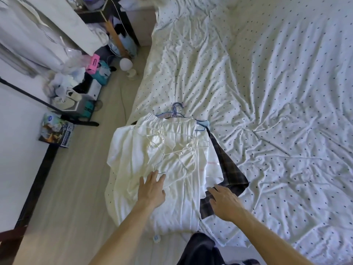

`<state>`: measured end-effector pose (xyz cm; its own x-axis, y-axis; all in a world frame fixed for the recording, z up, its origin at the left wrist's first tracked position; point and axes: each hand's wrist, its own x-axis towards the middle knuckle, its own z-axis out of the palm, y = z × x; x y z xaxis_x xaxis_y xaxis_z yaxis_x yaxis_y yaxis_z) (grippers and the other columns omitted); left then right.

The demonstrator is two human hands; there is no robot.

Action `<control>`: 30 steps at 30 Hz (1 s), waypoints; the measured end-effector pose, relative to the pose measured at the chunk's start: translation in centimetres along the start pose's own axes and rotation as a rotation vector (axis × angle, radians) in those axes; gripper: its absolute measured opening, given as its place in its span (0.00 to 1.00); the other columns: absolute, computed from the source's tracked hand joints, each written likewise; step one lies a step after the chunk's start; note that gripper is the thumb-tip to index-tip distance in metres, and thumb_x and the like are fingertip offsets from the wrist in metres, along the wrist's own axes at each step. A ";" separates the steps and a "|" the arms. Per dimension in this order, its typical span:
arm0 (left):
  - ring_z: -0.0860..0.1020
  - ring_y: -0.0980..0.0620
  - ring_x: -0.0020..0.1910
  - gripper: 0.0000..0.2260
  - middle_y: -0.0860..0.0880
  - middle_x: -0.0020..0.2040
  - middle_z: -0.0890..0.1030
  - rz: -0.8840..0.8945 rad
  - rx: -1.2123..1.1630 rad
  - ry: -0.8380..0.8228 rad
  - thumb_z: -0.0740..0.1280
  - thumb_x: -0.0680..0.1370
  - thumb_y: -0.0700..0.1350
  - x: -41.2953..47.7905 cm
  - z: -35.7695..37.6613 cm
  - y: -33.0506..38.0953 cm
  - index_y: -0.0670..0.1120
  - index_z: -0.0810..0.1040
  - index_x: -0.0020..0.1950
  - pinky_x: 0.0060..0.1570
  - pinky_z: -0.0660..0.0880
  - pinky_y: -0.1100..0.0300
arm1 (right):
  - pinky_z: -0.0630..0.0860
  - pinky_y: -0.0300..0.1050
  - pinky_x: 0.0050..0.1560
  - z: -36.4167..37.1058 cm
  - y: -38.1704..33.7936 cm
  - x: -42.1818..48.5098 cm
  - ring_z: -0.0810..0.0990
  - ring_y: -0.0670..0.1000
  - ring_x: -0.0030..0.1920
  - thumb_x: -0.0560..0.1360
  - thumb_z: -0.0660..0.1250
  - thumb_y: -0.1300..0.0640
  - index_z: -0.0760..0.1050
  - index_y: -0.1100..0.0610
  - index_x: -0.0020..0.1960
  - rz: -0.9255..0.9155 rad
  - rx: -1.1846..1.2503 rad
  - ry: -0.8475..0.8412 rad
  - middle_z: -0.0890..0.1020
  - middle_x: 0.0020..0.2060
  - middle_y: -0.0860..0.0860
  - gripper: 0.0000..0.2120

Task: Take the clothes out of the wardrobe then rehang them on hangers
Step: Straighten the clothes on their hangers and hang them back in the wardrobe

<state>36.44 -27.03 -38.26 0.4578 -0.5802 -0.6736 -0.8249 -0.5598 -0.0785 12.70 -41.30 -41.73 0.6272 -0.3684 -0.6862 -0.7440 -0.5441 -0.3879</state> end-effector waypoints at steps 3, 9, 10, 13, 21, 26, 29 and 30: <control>0.49 0.48 0.80 0.31 0.48 0.81 0.47 0.066 0.065 0.070 0.62 0.80 0.46 3.3 -0.6 -1.6 0.52 0.53 0.81 0.77 0.51 0.42 | 0.63 0.52 0.74 -0.4 -1.9 4.2 0.53 0.53 0.79 0.83 0.54 0.46 0.46 0.46 0.81 0.045 -0.004 -0.010 0.46 0.81 0.49 0.30; 0.38 0.46 0.80 0.24 0.46 0.81 0.34 0.291 0.304 0.132 0.61 0.81 0.42 8.9 -0.4 -4.3 0.51 0.62 0.77 0.76 0.41 0.37 | 0.53 0.61 0.77 -0.7 -4.0 10.2 0.41 0.59 0.80 0.82 0.55 0.43 0.29 0.39 0.77 0.087 -0.068 -0.002 0.27 0.76 0.51 0.37; 0.36 0.46 0.80 0.20 0.46 0.81 0.34 0.317 0.335 0.121 0.61 0.80 0.42 10.0 -0.3 -4.5 0.50 0.68 0.73 0.75 0.39 0.37 | 0.51 0.62 0.77 -0.6 -4.1 11.3 0.40 0.60 0.80 0.82 0.54 0.42 0.29 0.38 0.77 0.100 -0.057 -0.015 0.25 0.76 0.50 0.37; 0.36 0.48 0.80 0.12 0.46 0.81 0.36 0.361 0.368 0.099 0.62 0.78 0.39 11.3 -0.8 -5.0 0.48 0.77 0.59 0.75 0.37 0.38 | 0.49 0.63 0.77 -0.4 -4.1 12.6 0.40 0.61 0.80 0.82 0.55 0.41 0.30 0.37 0.77 0.115 -0.033 -0.053 0.25 0.76 0.48 0.37; 0.65 0.54 0.76 0.14 0.48 0.77 0.67 0.553 -0.117 0.139 0.63 0.82 0.56 9.3 -6.7 -4.1 0.50 0.85 0.50 0.71 0.64 0.54 | 0.64 0.60 0.73 -2.3 -4.0 11.7 0.58 0.59 0.78 0.80 0.57 0.38 0.39 0.41 0.80 0.117 0.073 -0.074 0.41 0.81 0.50 0.36; 0.81 0.59 0.53 0.21 0.57 0.52 0.85 0.489 -0.448 0.161 0.63 0.73 0.69 5.6 -15.5 0.2 0.56 0.86 0.50 0.53 0.78 0.61 | 0.76 0.49 0.54 -4.9 -5.1 7.7 0.79 0.54 0.60 0.78 0.63 0.38 0.37 0.39 0.79 0.085 0.445 0.246 0.68 0.72 0.55 0.42; 0.82 0.67 0.46 0.18 0.63 0.45 0.85 0.561 -0.623 0.156 0.65 0.69 0.72 2.4 -20.4 3.9 0.64 0.84 0.48 0.47 0.74 0.72 | 0.75 0.42 0.52 -6.5 -5.3 4.0 0.81 0.44 0.46 0.78 0.66 0.40 0.45 0.36 0.79 0.012 0.567 0.434 0.77 0.62 0.52 0.39; 0.82 0.67 0.45 0.15 0.63 0.43 0.85 0.603 -0.674 0.140 0.66 0.70 0.71 1.2 -21.7 5.3 0.64 0.85 0.46 0.47 0.74 0.73 | 0.73 0.39 0.50 -7.0 -5.2 2.6 0.81 0.41 0.43 0.78 0.66 0.40 0.49 0.35 0.78 0.007 0.596 0.471 0.78 0.59 0.50 0.36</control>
<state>39.78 -43.57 -23.54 0.0849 -0.9281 -0.3625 -0.5896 -0.3401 0.7326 19.82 -44.73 -37.21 0.5548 -0.7261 -0.4060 -0.6629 -0.0909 -0.7432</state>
